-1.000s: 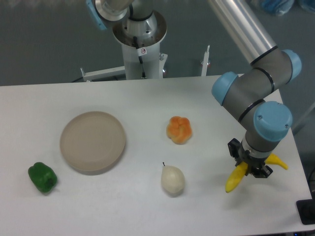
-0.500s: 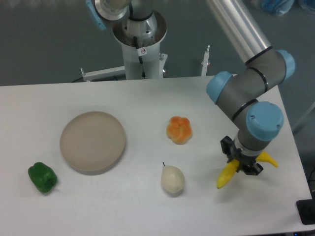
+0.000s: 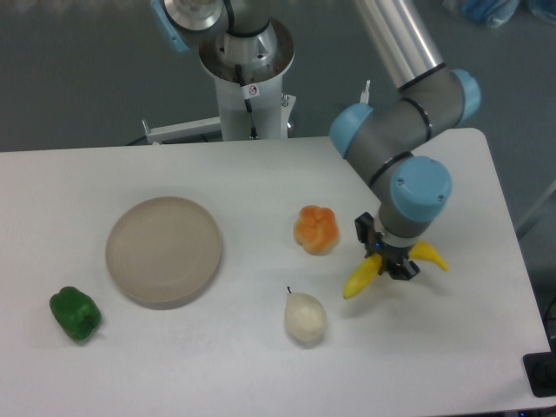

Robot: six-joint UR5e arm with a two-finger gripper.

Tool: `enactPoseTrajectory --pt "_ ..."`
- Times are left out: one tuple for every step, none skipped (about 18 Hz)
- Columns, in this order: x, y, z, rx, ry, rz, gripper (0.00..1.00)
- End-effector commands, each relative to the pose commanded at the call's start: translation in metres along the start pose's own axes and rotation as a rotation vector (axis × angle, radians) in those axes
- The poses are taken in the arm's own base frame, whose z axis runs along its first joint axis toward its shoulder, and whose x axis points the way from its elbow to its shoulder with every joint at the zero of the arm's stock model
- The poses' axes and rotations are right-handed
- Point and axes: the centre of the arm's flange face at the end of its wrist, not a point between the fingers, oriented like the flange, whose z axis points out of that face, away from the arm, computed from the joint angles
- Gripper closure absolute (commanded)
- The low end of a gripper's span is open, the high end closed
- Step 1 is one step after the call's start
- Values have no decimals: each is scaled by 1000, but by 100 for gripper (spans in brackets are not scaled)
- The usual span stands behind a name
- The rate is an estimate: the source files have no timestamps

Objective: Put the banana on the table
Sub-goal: 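Carry the held yellow banana toward the orange toy and lower it, then open the gripper to release the banana on the table and lift away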

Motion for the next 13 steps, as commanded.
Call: enactPoseTrajectory --pt "1 -4 5 -1 9 3 100" --pt "5 -5 11 -2 21 5 100" --pt "8 -4 16 -3 32 5 100" --pt "12 -4 20 -4 40 7 100" --pt "14 -4 24 -3 38 9 98" --pt "14 -4 26 -3 32 8 95" --pt "14 -4 28 -3 34 8 90" --pt "13 -4 27 -3 31 10 73" --pt "12 -4 25 -2 23 10 60" --pt "11 -4 25 -1 14 5 47" --pt "10 -4 24 -1 2 3 36" --pt "9 -4 23 0 -8 4 16" --pt "9 -4 22 0 -12 3 0"
